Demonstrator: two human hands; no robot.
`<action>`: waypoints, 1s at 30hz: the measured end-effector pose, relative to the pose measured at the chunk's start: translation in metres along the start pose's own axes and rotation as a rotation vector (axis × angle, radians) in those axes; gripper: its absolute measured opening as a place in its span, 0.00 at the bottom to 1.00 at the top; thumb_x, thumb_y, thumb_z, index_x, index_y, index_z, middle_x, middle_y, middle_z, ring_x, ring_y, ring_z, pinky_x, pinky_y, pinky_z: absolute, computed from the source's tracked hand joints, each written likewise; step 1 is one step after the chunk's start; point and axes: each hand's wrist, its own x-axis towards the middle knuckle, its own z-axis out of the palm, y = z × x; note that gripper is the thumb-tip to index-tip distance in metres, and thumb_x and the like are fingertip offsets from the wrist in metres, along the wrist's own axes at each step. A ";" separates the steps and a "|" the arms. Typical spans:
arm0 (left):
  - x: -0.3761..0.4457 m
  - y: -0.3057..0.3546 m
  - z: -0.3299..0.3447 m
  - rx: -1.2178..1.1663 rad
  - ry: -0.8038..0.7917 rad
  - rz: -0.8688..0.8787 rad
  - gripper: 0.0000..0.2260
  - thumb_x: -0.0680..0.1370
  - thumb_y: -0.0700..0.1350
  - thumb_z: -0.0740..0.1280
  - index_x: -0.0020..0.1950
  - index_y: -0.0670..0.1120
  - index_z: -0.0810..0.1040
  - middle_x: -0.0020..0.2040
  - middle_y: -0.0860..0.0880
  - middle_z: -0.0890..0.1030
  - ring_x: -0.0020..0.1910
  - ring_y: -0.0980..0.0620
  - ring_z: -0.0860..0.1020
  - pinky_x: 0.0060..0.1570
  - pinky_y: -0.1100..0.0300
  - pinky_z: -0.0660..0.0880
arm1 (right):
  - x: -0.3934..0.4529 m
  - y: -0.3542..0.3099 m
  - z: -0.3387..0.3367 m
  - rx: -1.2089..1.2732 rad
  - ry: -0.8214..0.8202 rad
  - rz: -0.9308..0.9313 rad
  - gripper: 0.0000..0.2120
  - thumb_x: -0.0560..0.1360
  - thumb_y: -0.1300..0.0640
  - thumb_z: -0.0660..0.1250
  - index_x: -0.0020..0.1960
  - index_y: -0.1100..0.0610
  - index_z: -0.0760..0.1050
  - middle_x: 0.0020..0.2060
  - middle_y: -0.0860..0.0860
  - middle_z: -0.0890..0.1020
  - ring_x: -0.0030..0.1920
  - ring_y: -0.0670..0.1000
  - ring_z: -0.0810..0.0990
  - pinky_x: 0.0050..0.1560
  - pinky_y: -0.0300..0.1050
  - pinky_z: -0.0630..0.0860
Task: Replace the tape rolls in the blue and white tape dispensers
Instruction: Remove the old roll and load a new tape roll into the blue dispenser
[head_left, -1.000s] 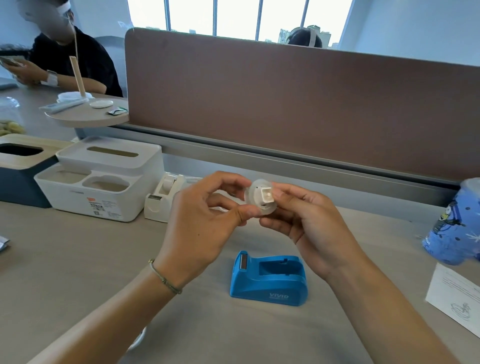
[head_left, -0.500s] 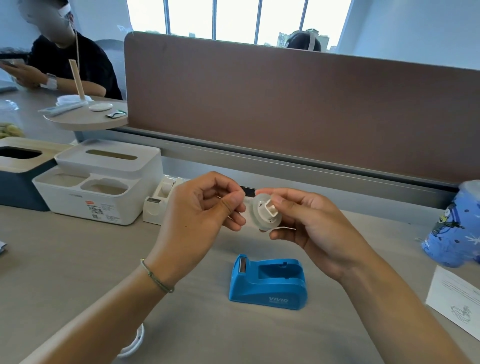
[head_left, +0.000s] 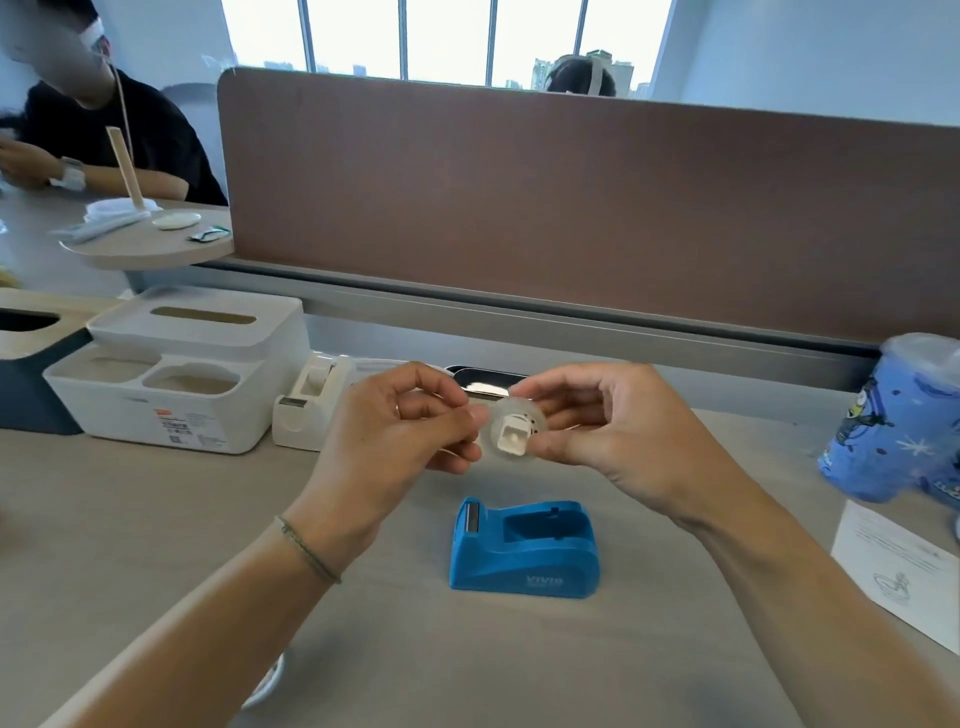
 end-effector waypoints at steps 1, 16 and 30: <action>-0.001 0.000 0.000 0.010 -0.020 -0.027 0.04 0.73 0.38 0.74 0.44 0.43 0.80 0.33 0.42 0.85 0.33 0.46 0.84 0.34 0.57 0.81 | -0.004 0.000 0.000 -0.038 0.011 -0.018 0.14 0.69 0.64 0.78 0.51 0.49 0.85 0.42 0.45 0.87 0.46 0.46 0.85 0.47 0.39 0.83; -0.020 -0.013 0.021 0.806 -0.127 0.155 0.07 0.78 0.47 0.68 0.47 0.55 0.85 0.39 0.57 0.83 0.40 0.58 0.79 0.38 0.70 0.75 | -0.036 0.021 -0.006 -0.299 0.025 -0.023 0.14 0.72 0.61 0.76 0.48 0.42 0.82 0.41 0.35 0.83 0.51 0.36 0.79 0.48 0.30 0.79; -0.024 -0.019 0.026 0.885 -0.109 0.231 0.06 0.77 0.47 0.68 0.49 0.57 0.83 0.34 0.55 0.80 0.37 0.59 0.78 0.32 0.73 0.67 | -0.034 0.033 -0.007 -0.513 -0.017 -0.117 0.09 0.72 0.59 0.76 0.50 0.48 0.84 0.42 0.39 0.84 0.46 0.43 0.81 0.47 0.39 0.80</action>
